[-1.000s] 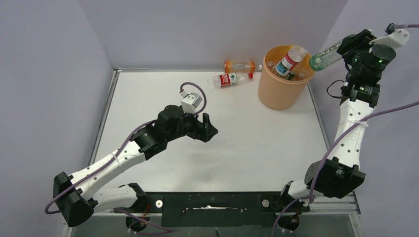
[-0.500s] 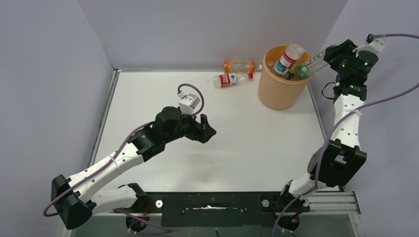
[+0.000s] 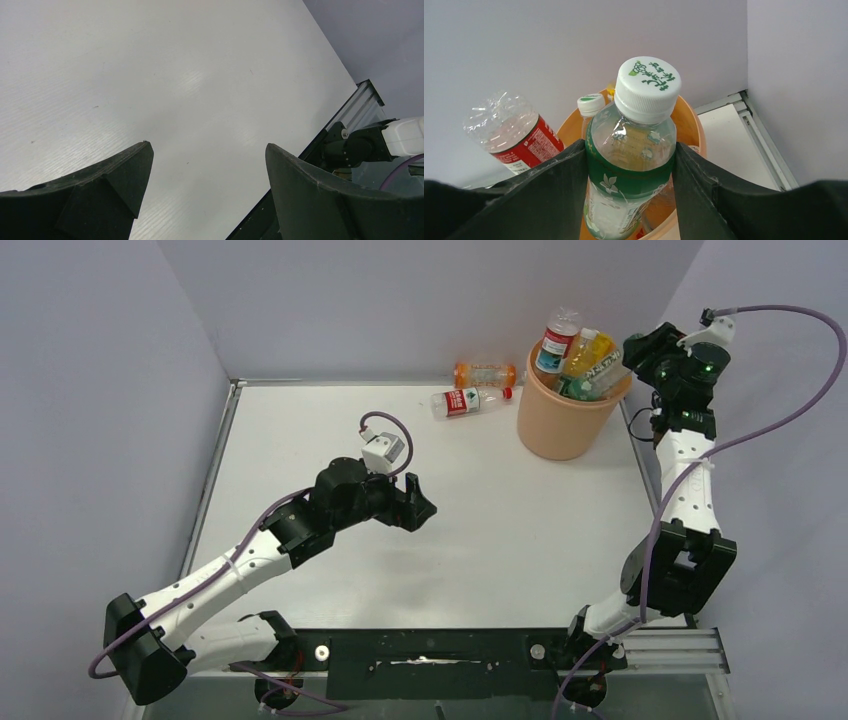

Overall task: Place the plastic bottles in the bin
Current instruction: Place the plastic bottle in the trash bin, then adjust the plastic bottle at the center of the board.

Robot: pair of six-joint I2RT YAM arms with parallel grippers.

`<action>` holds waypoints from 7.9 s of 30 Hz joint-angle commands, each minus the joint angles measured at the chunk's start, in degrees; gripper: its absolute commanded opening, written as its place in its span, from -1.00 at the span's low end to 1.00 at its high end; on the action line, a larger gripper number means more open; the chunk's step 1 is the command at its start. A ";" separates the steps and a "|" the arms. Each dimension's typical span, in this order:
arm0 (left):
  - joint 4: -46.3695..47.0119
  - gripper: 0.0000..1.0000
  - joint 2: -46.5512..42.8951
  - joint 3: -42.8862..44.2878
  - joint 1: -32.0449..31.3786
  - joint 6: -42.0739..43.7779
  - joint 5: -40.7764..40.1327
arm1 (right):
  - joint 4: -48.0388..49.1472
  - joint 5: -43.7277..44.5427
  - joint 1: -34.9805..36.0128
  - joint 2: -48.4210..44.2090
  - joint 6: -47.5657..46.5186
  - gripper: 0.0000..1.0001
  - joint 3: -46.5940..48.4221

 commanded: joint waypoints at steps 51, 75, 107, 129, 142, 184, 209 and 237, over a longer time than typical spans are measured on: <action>4.84 0.65 -0.07 -0.31 0.64 -0.92 2.71 | -11.99 7.82 5.03 5.19 -7.15 0.83 8.25; 5.78 0.77 9.41 5.61 1.48 5.82 0.83 | -24.80 9.38 3.44 -12.53 -5.09 0.96 2.43; -0.84 0.79 20.46 17.16 3.26 11.43 -3.59 | -7.48 16.37 63.70 -44.27 17.19 0.96 -56.77; 6.46 0.79 57.92 48.77 20.34 26.73 3.58 | -13.60 14.72 63.35 -45.48 18.11 0.96 -55.82; 16.55 0.79 74.83 61.83 22.94 35.67 17.89 | -15.10 13.89 63.17 -44.32 17.62 0.95 -53.52; 35.82 0.86 94.78 79.28 21.99 30.58 32.95 | -13.65 8.26 59.79 -35.38 17.87 0.96 -52.48; 39.37 0.15 90.12 69.41 20.94 25.35 33.13 | -18.05 10.99 59.78 -39.97 18.61 0.96 -50.31; 33.15 -0.30 29.17 4.98 14.01 10.33 21.70 | -25.48 17.10 57.47 -39.67 5.83 0.96 -29.77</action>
